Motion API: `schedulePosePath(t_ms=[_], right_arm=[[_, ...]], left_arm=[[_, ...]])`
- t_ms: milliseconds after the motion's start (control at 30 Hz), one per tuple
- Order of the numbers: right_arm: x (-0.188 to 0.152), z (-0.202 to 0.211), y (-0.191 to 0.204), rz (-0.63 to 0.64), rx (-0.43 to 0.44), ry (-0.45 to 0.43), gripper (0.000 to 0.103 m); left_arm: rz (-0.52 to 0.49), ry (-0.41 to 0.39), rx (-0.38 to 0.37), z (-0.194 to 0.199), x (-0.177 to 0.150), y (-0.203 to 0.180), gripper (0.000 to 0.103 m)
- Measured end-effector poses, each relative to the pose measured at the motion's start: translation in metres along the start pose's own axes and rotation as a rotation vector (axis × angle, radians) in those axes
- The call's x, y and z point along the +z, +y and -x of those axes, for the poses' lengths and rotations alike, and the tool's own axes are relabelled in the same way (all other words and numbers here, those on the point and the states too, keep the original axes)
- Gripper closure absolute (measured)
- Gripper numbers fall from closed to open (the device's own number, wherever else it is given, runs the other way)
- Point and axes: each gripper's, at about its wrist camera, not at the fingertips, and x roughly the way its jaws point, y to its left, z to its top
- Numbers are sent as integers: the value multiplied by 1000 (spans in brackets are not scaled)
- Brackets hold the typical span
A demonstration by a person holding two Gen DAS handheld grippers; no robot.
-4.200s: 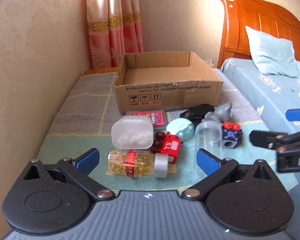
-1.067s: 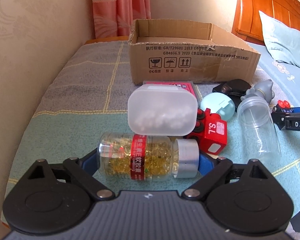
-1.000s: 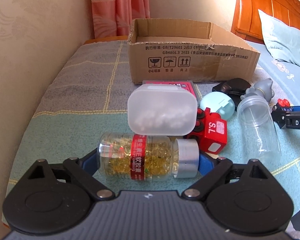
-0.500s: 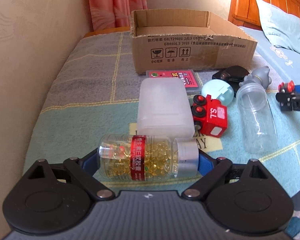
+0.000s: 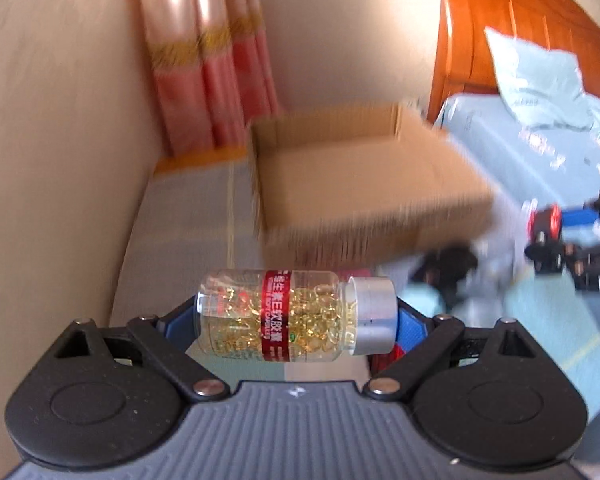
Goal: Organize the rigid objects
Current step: 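Carry the bottle into the cardboard box and open the left gripper while the right drops the cube there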
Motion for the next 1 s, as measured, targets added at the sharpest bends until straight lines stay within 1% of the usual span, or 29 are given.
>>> schedulePosePath(t_ms=[100,167,300,433,500,567,633,700,767,867,933,1000], right_arm=[[20,1,-4,6,23,-25,44],[32,-3,-5,11,22,-43,44],[53,-12,-8,24,9,-60,44],[69,-24,-14,20,4,-62,44],[74,-29,-16,19,0,-60,44],[79,-34,-18,18,-2,-55,44],[81,-38,-20,13,-5,-51,44],[84,-43,-21,9,-9,-42,44],[86,-48,-22,1,-8,-32,44],[88,-52,-22,-2,-6,-22,44],[88,-54,-21,-1,-8,-18,44],[90,-55,-20,-2,-7,-16,44]], left_arm=[[-30,-56,-14,-17,41,-2,9],[-43,-69,-14,-32,62,-5,9],[-52,-53,-28,-70,98,-10,9],[-73,-43,-19,-97,118,-16,9],[-72,-30,-16,-109,126,-17,9],[-60,-28,1,-119,131,-17,9],[-16,-38,13,-126,135,-15,9],[32,-72,-2,-132,138,-10,7],[54,-73,-11,-134,139,-7,7],[49,-71,-3,-126,134,-6,7],[28,-77,4,-114,126,-6,7],[10,-89,9,-99,114,-8,4]])
